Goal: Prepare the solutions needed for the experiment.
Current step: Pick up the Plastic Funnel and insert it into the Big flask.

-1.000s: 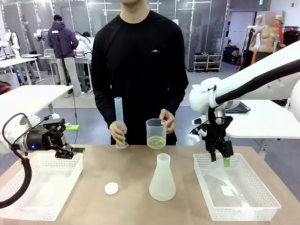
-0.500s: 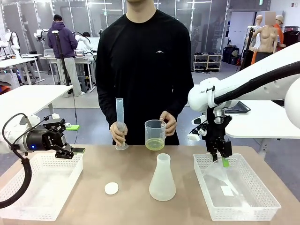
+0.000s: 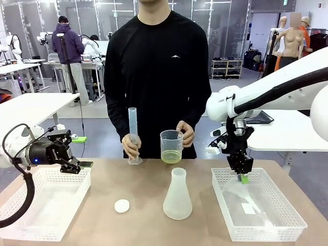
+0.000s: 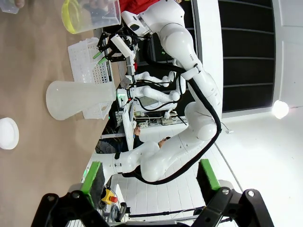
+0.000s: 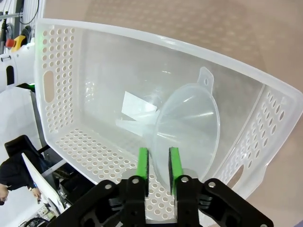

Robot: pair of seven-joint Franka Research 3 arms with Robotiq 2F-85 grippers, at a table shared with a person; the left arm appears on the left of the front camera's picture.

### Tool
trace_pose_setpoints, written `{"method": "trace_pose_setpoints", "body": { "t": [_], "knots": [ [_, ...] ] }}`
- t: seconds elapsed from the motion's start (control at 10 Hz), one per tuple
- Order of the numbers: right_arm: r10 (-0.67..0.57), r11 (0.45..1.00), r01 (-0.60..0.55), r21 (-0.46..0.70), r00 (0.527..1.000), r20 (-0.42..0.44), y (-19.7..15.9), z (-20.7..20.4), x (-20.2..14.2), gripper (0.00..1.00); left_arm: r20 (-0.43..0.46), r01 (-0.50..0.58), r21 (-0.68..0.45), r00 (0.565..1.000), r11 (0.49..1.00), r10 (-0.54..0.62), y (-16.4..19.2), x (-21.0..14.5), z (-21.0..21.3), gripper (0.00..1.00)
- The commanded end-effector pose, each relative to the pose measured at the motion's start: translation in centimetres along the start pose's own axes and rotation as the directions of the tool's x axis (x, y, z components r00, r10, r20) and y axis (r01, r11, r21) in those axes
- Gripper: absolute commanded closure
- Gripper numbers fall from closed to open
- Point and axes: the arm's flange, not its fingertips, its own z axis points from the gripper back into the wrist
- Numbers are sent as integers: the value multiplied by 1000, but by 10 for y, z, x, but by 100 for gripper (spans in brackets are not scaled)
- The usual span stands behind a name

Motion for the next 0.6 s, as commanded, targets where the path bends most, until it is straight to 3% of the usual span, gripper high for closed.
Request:
{"method": "trace_pose_setpoints", "body": {
  "t": [0.0, 0.1, 0.5],
  "knots": [
    [7, 1000, -7, 19, 1000, 2, -2, 5, -2, 93, -5, -2, 3, 1000, 1000, 2, -3, 0, -1, 0],
    [3, 1000, -3, 21, 1000, 2, -1, 4, -1, 100, -5, -2, 3, 1000, 1000, 2, -3, 0, -1, 0],
    [-103, 994, 103, -42, 995, -4, 23, 15, 5, 100, -5, -2, 3, 1000, 1000, 2, -3, 0, -1, 0]
  ]
}}
